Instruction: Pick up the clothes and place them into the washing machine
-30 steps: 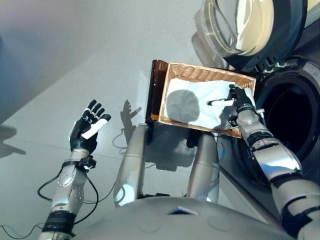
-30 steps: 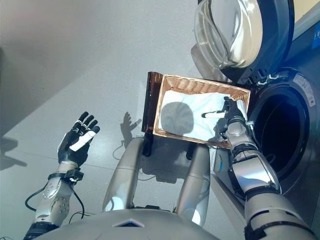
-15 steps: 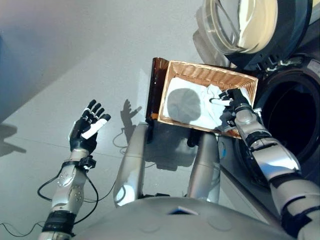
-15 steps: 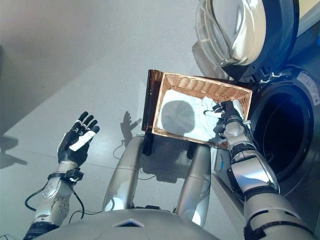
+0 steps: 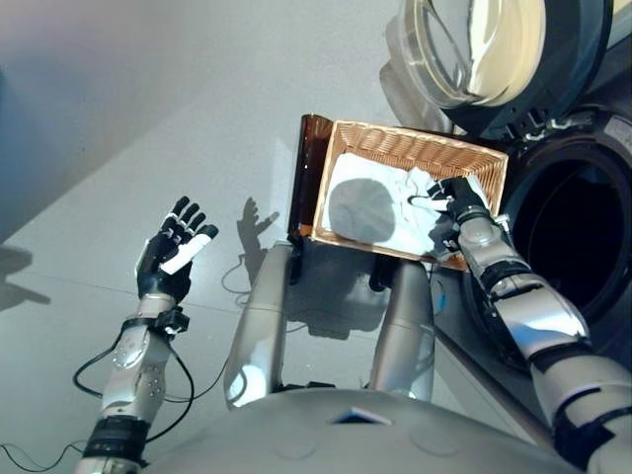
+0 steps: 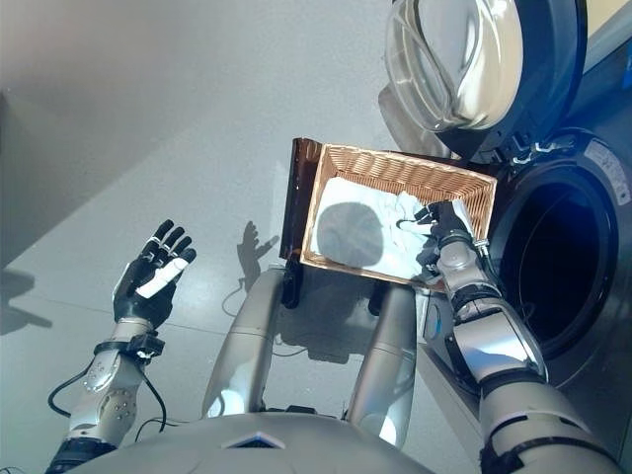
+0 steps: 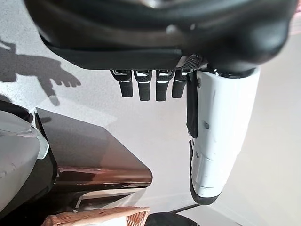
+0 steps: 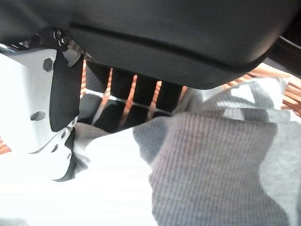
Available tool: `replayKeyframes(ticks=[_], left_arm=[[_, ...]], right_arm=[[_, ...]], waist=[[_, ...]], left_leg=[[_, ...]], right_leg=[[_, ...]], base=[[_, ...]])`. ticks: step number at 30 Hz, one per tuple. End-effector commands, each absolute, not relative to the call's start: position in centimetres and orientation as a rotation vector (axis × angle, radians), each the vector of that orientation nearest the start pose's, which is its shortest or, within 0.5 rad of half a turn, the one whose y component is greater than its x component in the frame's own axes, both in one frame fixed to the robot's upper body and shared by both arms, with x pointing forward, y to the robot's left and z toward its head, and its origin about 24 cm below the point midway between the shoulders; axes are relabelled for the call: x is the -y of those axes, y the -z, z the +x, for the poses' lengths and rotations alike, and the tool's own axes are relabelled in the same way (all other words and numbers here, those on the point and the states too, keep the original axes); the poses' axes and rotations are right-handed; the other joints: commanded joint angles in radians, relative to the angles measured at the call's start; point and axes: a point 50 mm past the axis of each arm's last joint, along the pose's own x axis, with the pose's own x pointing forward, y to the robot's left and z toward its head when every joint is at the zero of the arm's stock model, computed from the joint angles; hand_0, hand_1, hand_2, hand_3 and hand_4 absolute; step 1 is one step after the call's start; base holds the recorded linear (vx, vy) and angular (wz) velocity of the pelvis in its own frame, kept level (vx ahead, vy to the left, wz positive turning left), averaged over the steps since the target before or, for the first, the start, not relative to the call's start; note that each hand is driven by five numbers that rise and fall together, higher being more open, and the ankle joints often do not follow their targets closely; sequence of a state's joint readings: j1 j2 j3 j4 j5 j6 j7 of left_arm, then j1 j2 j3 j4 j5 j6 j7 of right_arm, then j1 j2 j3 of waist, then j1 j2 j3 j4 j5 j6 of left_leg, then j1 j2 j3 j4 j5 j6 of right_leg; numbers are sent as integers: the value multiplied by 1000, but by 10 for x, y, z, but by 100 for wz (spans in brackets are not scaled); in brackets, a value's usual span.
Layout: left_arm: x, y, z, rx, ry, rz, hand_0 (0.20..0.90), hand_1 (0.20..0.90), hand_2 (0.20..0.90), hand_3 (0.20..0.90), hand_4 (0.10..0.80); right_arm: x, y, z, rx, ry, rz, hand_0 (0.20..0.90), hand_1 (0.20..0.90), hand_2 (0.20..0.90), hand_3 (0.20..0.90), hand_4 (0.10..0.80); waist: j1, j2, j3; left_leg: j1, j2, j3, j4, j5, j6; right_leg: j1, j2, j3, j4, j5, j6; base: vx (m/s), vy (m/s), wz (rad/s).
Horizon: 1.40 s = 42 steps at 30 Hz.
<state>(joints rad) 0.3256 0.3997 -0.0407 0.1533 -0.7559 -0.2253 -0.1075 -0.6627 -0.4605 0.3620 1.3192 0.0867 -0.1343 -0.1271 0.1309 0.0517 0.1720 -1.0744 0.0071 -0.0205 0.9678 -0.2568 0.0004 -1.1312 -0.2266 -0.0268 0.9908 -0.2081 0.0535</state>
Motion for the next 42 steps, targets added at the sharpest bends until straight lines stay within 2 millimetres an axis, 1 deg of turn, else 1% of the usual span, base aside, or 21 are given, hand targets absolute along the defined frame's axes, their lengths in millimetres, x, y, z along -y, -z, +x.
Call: replayKeyframes(ticks=[1,12,14,16,22,25,27,28,31,32,34,35,37,38,39,41,42], left_arm=[[-270,-25,177,16,-126,-258,900,900,900,900,800],[-271,-26,176,20,-130,-259,900,900,900,900,800],[-271,-25,177,22,-135,-260,900,900,900,900,800],[-270,-25,177,31,-140,-266,900,900,900,900,800],[-270,-20,179,21,-154,-271,900,900,900,900,800],[-269,-18,180,16,-151,-272,900,900,900,900,800],[-269,-15,180,8,-151,-275,900,900,900,900,800],[-269,-15,180,8,-151,-275,900,900,900,900,800],[-270,-12,180,-7,-152,-272,900,900,900,900,800],[-269,-10,180,-12,-151,-274,900,900,900,900,800],[-268,-10,181,-10,-143,-271,900,900,900,900,800],[-268,-10,181,-10,-143,-271,900,900,900,900,800],[-268,-8,181,-16,-144,-271,900,900,900,900,800],[-267,-7,181,-18,-140,-276,900,900,900,900,800],[-267,-7,181,-18,-140,-276,900,900,900,900,800],[-266,-4,180,-25,-145,-278,900,900,900,900,800],[-267,-4,180,-25,-148,-276,900,900,900,900,800]], right_arm=[[270,5,322,-464,97,-665,200,200,200,200,300],[264,4,324,-445,82,-659,200,200,200,200,300],[264,1,325,-418,114,-604,200,200,200,200,300],[263,2,322,-378,155,-478,200,200,200,200,300],[260,3,317,-309,188,-340,200,200,200,200,300],[260,4,313,-294,189,-311,200,200,200,200,300],[259,5,310,-278,177,-307,200,200,200,200,300],[259,5,310,-278,177,-307,200,200,200,200,300],[252,7,307,-268,134,-324,200,200,200,200,300],[251,9,305,-273,124,-326,200,200,200,200,300],[247,14,300,-280,101,-325,200,200,200,200,300],[247,14,300,-280,101,-325,200,200,200,200,300],[247,20,295,-304,99,-320,200,200,200,200,300],[246,24,292,-316,93,-319,200,200,200,200,300],[246,24,292,-316,93,-319,200,200,200,200,300],[246,28,288,-330,95,-312,200,200,200,200,300],[245,26,289,-316,89,-306,200,200,200,200,300]], waist=[[23,2,-20],[20,2,-23],[18,3,-22],[11,0,-22],[-4,-7,-27],[-11,-13,-33],[-16,-18,-39],[-16,-18,-38],[-21,-26,-36],[-23,-28,-33],[-29,-34,-28],[-29,-34,-27],[-30,-36,-27],[-33,-37,-28],[-33,-37,-26],[-36,-40,-27],[-39,-42,-26]], left_leg=[[-29,5,46,-42,18,13],[-28,8,48,-48,20,14],[-23,8,48,-53,23,14],[-8,11,49,-72,30,14],[47,10,50,-144,49,15],[87,9,50,-194,63,14],[134,5,53,-250,78,15],[136,5,53,-251,78,15],[198,1,55,-318,97,14],[219,1,57,-339,104,14],[272,-10,53,-399,123,13],[273,-10,52,-400,124,13],[310,-15,50,-444,137,11],[351,-21,47,-488,150,10],[353,-21,47,-490,151,10],[393,-23,43,-533,166,6],[394,-23,46,-554,200,9]], right_leg=[[1,13,20,-12,-37,-23],[0,15,22,-20,-32,-23],[5,16,21,-23,-27,-21],[17,16,18,-39,-21,-18],[58,20,10,-88,-1,-12],[97,21,6,-134,16,-7],[141,23,3,-187,38,3],[143,23,3,-189,39,3],[204,26,2,-257,62,11],[227,27,-2,-281,70,15],[287,30,-8,-351,93,25],[289,30,-8,-352,94,25],[331,28,-15,-403,109,33],[374,25,-20,-449,124,40],[376,25,-21,-450,125,40],[418,26,-23,-496,138,45],[419,26,-26,-520,173,40]], base=[[0,0,0],[0,0,0],[7,3,-4],[20,-2,-6],[20,3,-3],[33,0,-1],[47,2,-1],[36,3,-2],[41,0,-5],[66,-11,-5],[60,-19,-3],[46,-10,-5],[74,-4,-7],[75,-4,-5],[83,-7,-1],[29,-2,0],[0,0,0]])
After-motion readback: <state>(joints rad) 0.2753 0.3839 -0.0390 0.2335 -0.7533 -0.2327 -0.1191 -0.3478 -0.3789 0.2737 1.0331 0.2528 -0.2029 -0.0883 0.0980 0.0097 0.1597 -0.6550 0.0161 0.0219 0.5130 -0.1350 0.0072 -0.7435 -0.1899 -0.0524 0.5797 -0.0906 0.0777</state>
